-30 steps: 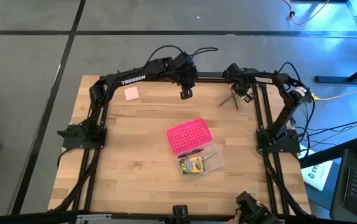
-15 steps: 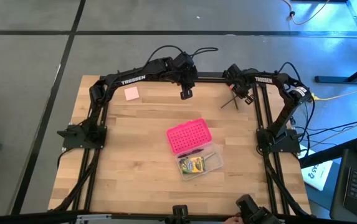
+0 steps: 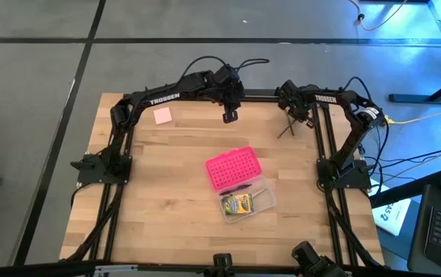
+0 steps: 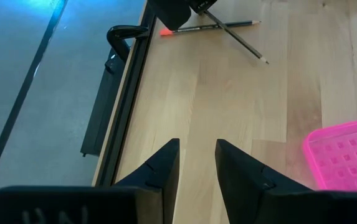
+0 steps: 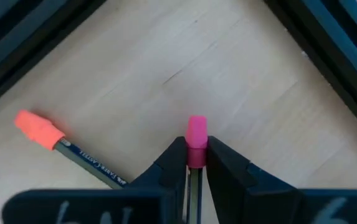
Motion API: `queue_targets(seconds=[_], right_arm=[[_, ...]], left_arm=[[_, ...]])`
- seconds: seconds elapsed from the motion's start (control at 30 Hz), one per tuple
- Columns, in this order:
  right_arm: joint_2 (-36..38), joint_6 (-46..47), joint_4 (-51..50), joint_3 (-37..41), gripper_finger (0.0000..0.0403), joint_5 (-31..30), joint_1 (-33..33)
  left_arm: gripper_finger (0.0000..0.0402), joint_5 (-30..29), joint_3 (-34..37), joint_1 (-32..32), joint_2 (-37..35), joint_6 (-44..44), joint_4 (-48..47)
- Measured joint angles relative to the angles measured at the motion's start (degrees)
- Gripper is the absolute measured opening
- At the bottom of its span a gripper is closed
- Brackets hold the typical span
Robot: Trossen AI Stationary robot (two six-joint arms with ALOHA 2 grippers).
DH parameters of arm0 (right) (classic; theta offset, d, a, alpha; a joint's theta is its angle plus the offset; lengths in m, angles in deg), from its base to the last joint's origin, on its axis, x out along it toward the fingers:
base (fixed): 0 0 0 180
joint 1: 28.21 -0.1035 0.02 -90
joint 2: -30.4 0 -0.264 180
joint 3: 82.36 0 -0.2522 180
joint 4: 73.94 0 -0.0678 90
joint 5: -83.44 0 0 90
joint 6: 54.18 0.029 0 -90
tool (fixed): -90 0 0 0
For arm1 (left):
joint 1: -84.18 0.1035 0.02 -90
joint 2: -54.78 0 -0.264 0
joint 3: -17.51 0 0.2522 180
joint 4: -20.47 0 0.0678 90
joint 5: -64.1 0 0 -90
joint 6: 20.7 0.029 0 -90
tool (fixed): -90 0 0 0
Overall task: Pack school essentials
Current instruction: Put the pencil with the pink top eraser into the pink box
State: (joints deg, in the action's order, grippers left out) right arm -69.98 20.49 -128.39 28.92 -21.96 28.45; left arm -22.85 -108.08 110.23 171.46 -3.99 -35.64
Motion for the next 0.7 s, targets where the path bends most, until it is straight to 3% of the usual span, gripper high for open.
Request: queue_targets(seconds=[0.7], right_arm=[[0.0, -6.1, -0.3, 0.0, 0.0060, 2.2, -2.1]], left_arm=[[0.0096, 0.0, 0.0, 0.0, 0.0, 0.0, 0.0]])
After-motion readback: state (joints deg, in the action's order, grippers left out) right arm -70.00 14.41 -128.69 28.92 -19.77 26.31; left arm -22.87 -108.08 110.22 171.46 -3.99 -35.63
